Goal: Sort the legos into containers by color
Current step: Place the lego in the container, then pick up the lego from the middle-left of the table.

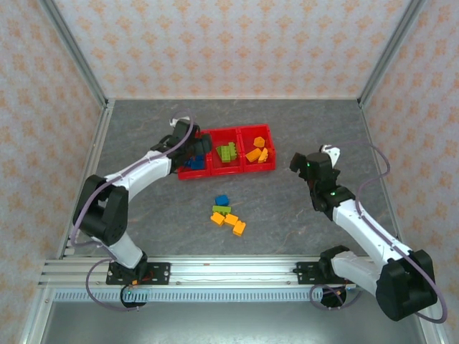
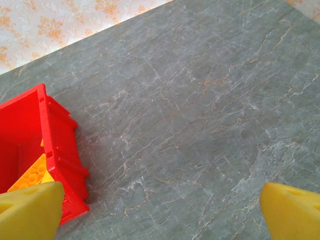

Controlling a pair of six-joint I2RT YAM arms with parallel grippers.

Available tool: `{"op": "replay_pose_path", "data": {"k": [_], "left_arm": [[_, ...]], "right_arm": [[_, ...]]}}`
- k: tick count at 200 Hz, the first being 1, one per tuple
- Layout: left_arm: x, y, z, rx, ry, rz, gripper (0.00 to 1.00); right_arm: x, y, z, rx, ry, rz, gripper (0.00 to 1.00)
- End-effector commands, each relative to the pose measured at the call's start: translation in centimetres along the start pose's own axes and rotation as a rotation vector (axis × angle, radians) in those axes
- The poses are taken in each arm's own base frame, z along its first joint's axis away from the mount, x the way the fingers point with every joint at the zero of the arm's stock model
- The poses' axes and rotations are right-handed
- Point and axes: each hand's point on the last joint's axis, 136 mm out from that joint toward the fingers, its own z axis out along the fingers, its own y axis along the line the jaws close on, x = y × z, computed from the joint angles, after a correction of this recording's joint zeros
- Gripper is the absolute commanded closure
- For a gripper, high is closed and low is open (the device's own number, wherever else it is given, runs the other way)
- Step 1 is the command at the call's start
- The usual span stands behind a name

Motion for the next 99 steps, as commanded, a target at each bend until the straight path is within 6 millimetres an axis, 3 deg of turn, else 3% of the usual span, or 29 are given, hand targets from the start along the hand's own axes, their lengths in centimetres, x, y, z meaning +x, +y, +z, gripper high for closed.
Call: {"op": "replay_pose_path", "data": {"k": [1, 42, 68, 99], "left_arm": [[3.8, -0.4, -1.9, -0.003, 0.07, 0.015, 0.01], [8.7, -1.4, -3.6, 0.002, 0.131, -0.073, 0.09], [11.2, -1.7, -3.8, 0.022, 0.168, -0.128, 0.18], [13.8, -2.1, -3.7, -0.001, 0.234, -0.104, 0.22]], "right_arm": [[-0.5, 0.4, 0.3, -0.015, -0.016, 0.038, 0.0], [0.1, 1.1, 0.9, -0.041, 0.012, 0.055, 0.0], [0.4, 1.2, 1.1, -0.049, 0.025, 0.06, 0.0], [0.6, 1.1, 1.0, -0.05, 0.027, 0.063, 0.0]]}}
